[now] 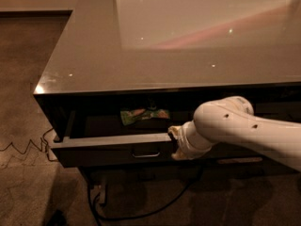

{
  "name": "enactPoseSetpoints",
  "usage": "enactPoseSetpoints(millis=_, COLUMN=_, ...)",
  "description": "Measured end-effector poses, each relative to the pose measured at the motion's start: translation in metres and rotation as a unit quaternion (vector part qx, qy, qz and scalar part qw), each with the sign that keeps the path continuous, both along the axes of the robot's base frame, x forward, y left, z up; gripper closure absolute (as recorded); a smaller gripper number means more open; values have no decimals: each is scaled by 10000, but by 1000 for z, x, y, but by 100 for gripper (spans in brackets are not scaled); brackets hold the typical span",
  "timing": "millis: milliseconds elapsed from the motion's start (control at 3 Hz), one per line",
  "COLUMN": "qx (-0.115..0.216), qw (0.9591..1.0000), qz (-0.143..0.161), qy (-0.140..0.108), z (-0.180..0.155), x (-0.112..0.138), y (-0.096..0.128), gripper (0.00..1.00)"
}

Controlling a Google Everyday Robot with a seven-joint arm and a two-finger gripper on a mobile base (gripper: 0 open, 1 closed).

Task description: Open top drawer

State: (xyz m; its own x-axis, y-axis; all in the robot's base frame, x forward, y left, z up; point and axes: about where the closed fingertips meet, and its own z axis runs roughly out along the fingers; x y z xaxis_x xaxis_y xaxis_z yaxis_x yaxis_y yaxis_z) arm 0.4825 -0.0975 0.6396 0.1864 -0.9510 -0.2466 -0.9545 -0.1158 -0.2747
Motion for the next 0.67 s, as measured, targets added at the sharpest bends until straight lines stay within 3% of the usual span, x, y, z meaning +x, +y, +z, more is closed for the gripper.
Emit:
enactPoseSetpoints(millis=333, qx=0, qw=10000, qz=0, qy=0, z=9, x=0, y=0, gripper=88)
enactPoseSetpoints(millis=667, qx=1, qw=10000, qz=-1, qy=0, z=16, x=0, y=0, gripper=86)
